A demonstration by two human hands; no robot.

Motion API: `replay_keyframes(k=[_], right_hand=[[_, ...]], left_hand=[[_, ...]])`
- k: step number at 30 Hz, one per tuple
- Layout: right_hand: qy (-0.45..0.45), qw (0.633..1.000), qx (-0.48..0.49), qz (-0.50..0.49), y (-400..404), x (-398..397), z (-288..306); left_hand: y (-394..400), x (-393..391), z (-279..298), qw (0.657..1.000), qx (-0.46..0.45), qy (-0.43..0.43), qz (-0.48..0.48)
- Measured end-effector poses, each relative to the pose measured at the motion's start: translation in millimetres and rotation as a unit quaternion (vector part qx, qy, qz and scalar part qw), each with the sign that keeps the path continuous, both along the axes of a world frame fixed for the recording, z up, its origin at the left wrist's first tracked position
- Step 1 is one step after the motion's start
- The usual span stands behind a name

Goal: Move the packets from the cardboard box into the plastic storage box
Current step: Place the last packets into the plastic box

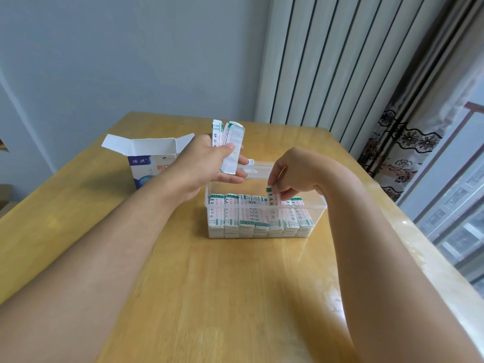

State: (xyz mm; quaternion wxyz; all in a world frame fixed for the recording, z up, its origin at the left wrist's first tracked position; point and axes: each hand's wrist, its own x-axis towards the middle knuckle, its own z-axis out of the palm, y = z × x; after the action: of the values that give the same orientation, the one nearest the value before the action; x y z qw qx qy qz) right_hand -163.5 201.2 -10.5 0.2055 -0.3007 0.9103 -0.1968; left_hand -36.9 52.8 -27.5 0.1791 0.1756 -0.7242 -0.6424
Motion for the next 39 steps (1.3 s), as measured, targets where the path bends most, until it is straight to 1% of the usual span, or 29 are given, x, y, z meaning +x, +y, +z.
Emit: replay_keyframes(k=[4, 11, 19, 22, 23, 24, 25, 26, 27, 28, 29, 31, 34, 37, 39], right_hand=[[0.008, 1.000, 0.019, 0.004, -1, -2, -3], [0.051, 0.997, 0.058, 0.010, -7, -6, -11], [0.088, 0.988, 0.120, 0.043, -9, 0, -14], [0.092, 0.987, 0.122, 0.052, -10, -1, -10], [0.111, 0.987, 0.110, 0.045, -9, -2, -6], [0.137, 0.987, 0.077, 0.030, -8, -3, -1], [0.160, 0.987, 0.019, 0.007, -6, -2, 4], [0.162, 0.985, -0.055, -0.015, -5, 0, 9], [0.141, 0.981, -0.133, -0.029, -3, 3, 14], [0.101, 0.974, -0.200, -0.029, -1, 8, 18], [0.065, 0.968, -0.242, -0.019, -1, 14, 20], [0.050, 0.960, -0.276, -0.003, -5, 19, 18], [0.080, 0.957, -0.279, -0.019, -9, 15, 14], [0.096, 0.954, -0.282, -0.031, -7, 14, 14], [0.082, 0.949, -0.303, -0.031, -6, 14, 16]], left_hand=[[1, 0, 0, 1.000, 0.002, -0.001, 0.001], [2, 0, 0, 1.000, -0.001, -0.004, -0.001], [2, 0, 0, 1.000, 0.001, -0.005, -0.004], [2, 0, -1, 1.000, 0.000, -0.004, -0.006], [2, 0, -1, 1.000, -0.001, -0.003, -0.008], [3, 1, -1, 1.000, 0.000, -0.002, -0.010], [3, 1, 0, 1.000, 0.003, 0.000, -0.014], [3, 1, 0, 1.000, 0.009, 0.002, -0.019], [4, 2, 1, 1.000, 0.016, 0.004, -0.025], [5, 2, 1, 0.999, 0.023, 0.004, -0.032], [6, 2, 2, 0.999, 0.028, 0.004, -0.037], [8, 2, 2, 0.998, 0.037, 0.002, -0.047], [9, 2, 3, 0.997, 0.053, -0.003, -0.051], [7, 3, 6, 0.993, 0.115, 0.002, -0.042], [6, 3, 7, 0.989, 0.140, 0.006, -0.036]])
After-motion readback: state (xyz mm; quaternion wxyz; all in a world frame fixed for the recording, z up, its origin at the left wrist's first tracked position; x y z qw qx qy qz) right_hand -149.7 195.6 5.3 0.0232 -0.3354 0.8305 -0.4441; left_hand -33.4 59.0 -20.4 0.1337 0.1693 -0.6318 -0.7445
